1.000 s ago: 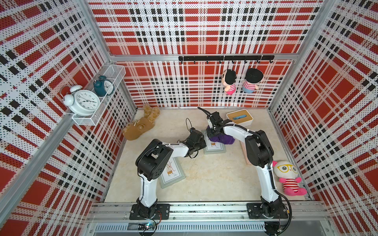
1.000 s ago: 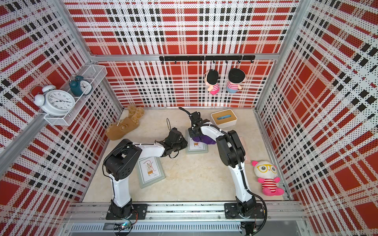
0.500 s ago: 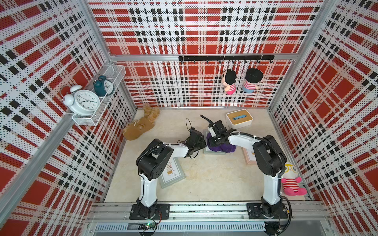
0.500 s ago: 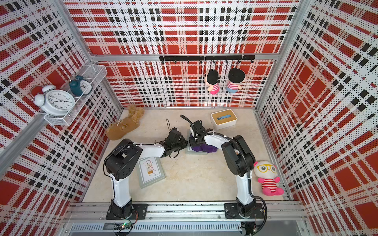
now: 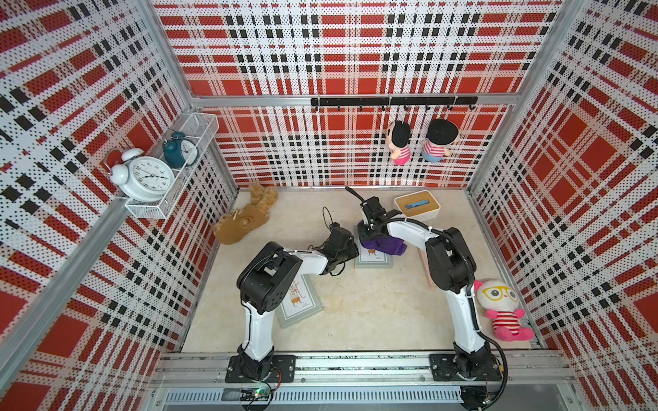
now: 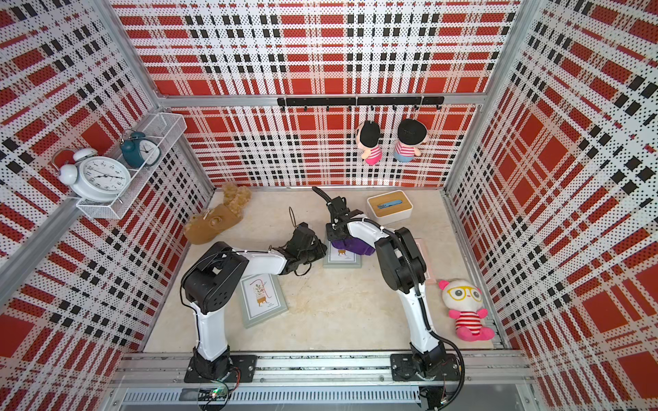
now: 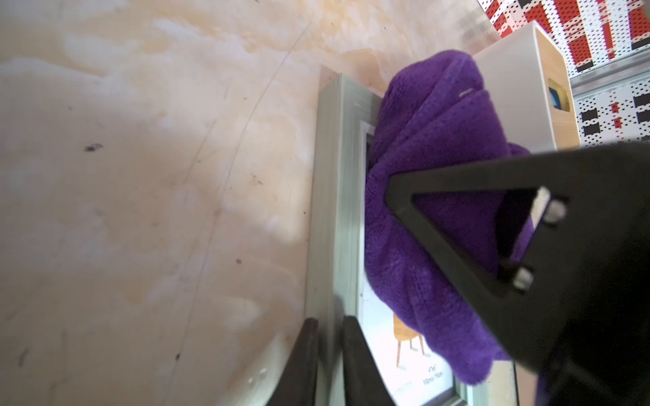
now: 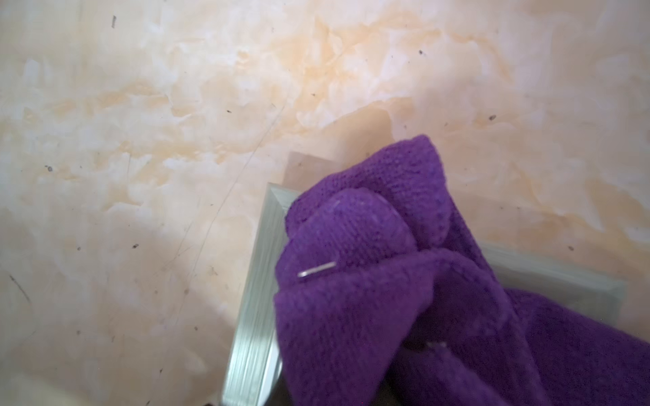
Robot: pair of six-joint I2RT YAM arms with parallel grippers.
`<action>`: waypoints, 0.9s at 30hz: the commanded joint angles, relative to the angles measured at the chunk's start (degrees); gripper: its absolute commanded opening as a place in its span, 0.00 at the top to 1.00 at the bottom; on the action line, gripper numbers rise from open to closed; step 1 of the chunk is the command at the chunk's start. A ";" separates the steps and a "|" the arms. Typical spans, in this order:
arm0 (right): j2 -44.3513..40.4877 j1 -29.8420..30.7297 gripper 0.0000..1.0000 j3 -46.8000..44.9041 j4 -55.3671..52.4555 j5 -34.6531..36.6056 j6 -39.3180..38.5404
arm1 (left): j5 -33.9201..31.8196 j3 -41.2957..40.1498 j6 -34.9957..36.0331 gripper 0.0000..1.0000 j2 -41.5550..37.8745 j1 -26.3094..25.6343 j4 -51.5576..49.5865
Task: Wipe the picture frame with a cloth
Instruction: Wipe the dirt from the picture frame.
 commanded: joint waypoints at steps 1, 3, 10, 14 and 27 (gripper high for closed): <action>-3.26 2.99 1.00 -11.22 -2.76 -5.65 -2.08 | 1.40 -2.72 0.79 0.83 3.69 -0.29 -9.72; -6.51 3.65 1.00 -16.54 -1.80 -9.00 -1.86 | 1.22 -2.61 0.54 0.83 3.90 -0.34 -9.68; -2.90 0.60 1.00 -7.88 -3.92 -2.18 -1.24 | 1.13 -2.86 0.39 0.83 4.04 -0.29 -9.30; 3.57 -0.64 1.00 4.22 -6.66 0.68 1.37 | 0.96 -3.30 0.21 0.83 3.71 -0.22 -9.28; -10.27 5.18 1.00 -22.76 4.46 -2.19 6.97 | 0.90 -3.67 0.00 0.83 2.57 -0.29 -9.11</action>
